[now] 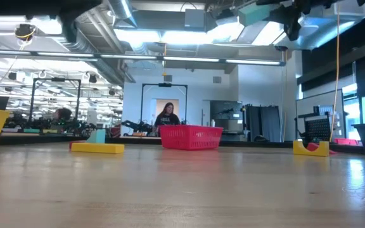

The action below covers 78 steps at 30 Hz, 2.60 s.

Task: Sort & place blocks by color
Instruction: Put the top right light blue block into the black bin

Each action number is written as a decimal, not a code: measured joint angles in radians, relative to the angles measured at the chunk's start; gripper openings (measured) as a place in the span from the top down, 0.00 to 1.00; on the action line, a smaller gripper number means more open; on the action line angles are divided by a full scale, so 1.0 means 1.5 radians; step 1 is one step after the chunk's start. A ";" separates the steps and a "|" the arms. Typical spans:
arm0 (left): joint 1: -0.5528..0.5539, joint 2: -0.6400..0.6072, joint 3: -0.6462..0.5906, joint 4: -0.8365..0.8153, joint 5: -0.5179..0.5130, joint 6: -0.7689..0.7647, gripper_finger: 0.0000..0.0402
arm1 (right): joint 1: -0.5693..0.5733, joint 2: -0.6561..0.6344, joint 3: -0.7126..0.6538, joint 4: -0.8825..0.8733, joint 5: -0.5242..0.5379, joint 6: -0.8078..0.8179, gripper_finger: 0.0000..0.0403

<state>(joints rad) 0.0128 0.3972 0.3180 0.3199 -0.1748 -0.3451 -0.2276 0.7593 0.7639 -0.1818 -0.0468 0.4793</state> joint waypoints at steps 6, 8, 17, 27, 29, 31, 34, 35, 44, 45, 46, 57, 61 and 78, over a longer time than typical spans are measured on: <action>0.005 0.131 0.104 -0.001 0.003 0.063 1.00 | 0.000 0.000 0.000 0.001 -0.047 -0.028 0.66; 0.013 0.152 0.119 -0.002 0.003 0.052 1.00 | 0.000 0.000 0.000 0.001 -0.058 -0.035 0.66; 0.031 0.178 0.127 -0.002 0.005 -0.025 1.00 | 0.000 0.000 0.000 0.001 -0.077 -0.046 0.66; 0.031 0.177 0.127 -0.002 0.005 -0.025 1.00 | 0.000 0.000 0.002 0.012 -0.136 0.032 0.66; 0.031 0.177 0.127 -0.002 0.002 -0.025 1.00 | 0.008 0.003 0.012 0.013 -0.191 0.073 0.66; 0.031 0.177 0.127 -0.003 -0.002 -0.025 1.00 | 0.028 0.005 0.024 0.003 -0.244 0.122 0.66; 0.031 0.177 0.127 -0.003 -0.003 -0.025 1.00 | 0.081 0.013 0.060 -0.103 -0.288 0.186 0.66; 0.031 0.177 0.127 -0.003 -0.003 -0.025 1.00 | 0.104 0.018 0.073 -0.156 -0.291 0.204 0.66; 0.031 0.177 0.127 -0.003 -0.030 -0.025 1.00 | 0.354 0.102 0.101 -0.453 -0.278 0.406 0.66; 0.031 0.177 0.127 -0.003 -0.034 -0.025 1.00 | 0.380 0.117 0.101 -0.483 -0.263 0.424 0.66; 0.031 0.177 0.127 -0.003 -0.035 -0.024 1.00 | 0.403 0.132 0.101 -0.509 -0.244 0.439 0.66; 0.031 0.177 0.127 -0.003 -0.035 0.000 1.00 | 0.524 0.310 0.101 -0.535 0.019 0.585 0.66; 0.031 0.177 0.127 -0.003 -0.035 0.000 1.00 | 0.544 0.364 0.101 -0.539 0.094 0.669 0.66; 0.031 0.177 0.127 -0.003 -0.035 0.010 1.00 | 0.579 0.489 0.101 -0.533 0.158 0.715 0.63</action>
<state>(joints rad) 0.0589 0.6628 0.5087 0.3157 -0.2279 -0.3302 0.6407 1.4929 0.9154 -0.9812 0.1898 1.5522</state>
